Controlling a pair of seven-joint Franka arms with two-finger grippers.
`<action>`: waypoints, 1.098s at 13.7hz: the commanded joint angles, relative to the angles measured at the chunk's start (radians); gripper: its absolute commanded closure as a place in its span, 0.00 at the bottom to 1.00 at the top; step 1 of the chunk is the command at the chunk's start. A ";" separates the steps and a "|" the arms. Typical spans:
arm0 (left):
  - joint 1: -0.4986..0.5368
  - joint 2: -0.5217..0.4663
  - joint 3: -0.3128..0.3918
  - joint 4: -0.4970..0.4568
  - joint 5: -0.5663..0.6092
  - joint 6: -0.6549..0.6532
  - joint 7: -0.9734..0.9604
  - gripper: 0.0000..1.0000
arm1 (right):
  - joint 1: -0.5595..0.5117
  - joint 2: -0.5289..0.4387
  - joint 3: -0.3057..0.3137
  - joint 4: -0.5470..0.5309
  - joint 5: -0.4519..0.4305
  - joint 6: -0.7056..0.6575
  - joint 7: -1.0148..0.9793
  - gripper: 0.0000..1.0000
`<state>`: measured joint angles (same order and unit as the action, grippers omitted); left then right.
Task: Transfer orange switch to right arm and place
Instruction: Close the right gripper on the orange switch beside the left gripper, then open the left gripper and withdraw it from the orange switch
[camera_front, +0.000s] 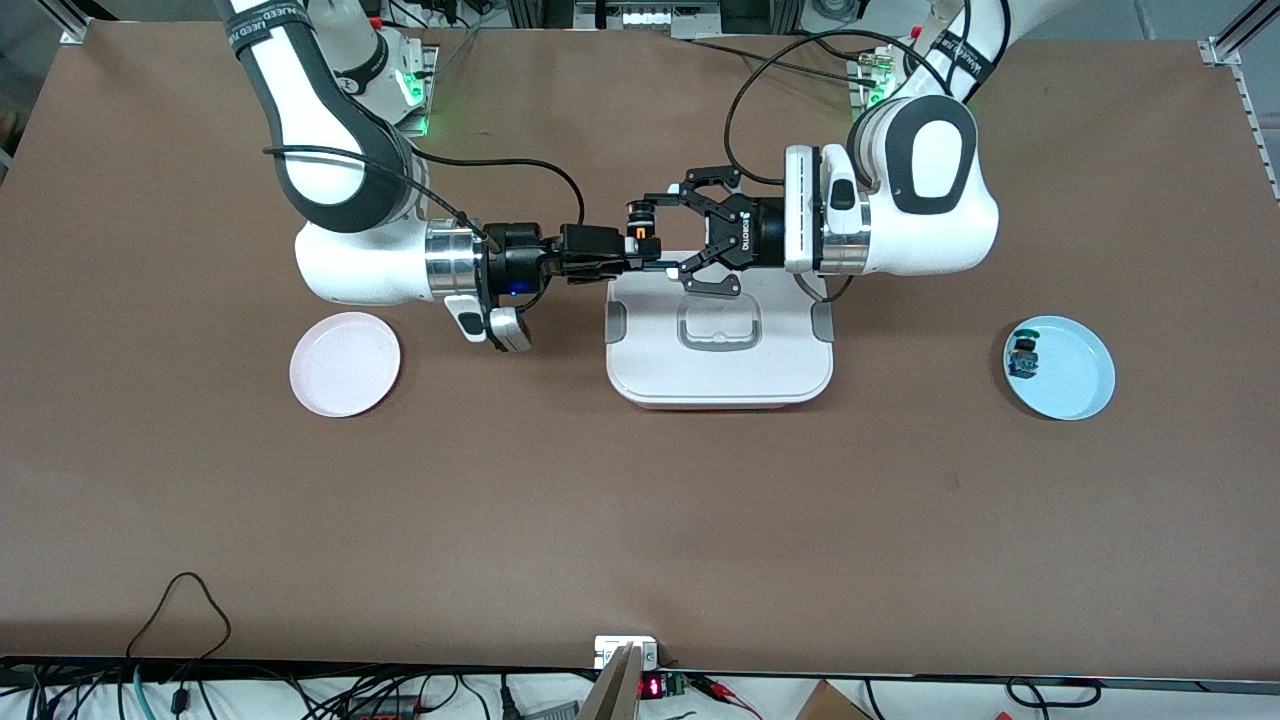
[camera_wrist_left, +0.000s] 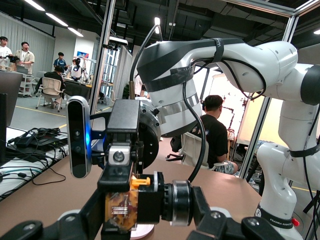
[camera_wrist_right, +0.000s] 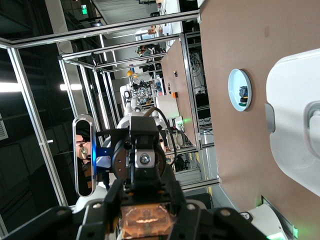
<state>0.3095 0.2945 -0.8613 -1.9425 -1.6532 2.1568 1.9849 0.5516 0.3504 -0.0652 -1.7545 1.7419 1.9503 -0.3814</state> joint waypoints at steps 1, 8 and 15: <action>0.008 -0.017 -0.007 -0.010 -0.036 0.001 0.008 1.00 | 0.004 -0.007 -0.004 -0.003 0.018 -0.004 -0.048 0.99; 0.011 -0.018 -0.007 -0.010 -0.037 0.000 -0.003 0.11 | 0.005 -0.004 -0.004 -0.005 0.018 -0.004 -0.079 0.99; 0.192 0.028 0.004 -0.024 -0.008 -0.219 0.022 0.00 | 0.002 -0.008 -0.004 -0.007 0.016 -0.005 -0.079 1.00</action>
<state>0.4250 0.3082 -0.8497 -1.9478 -1.6564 2.0268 1.9813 0.5520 0.3506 -0.0662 -1.7545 1.7432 1.9502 -0.4400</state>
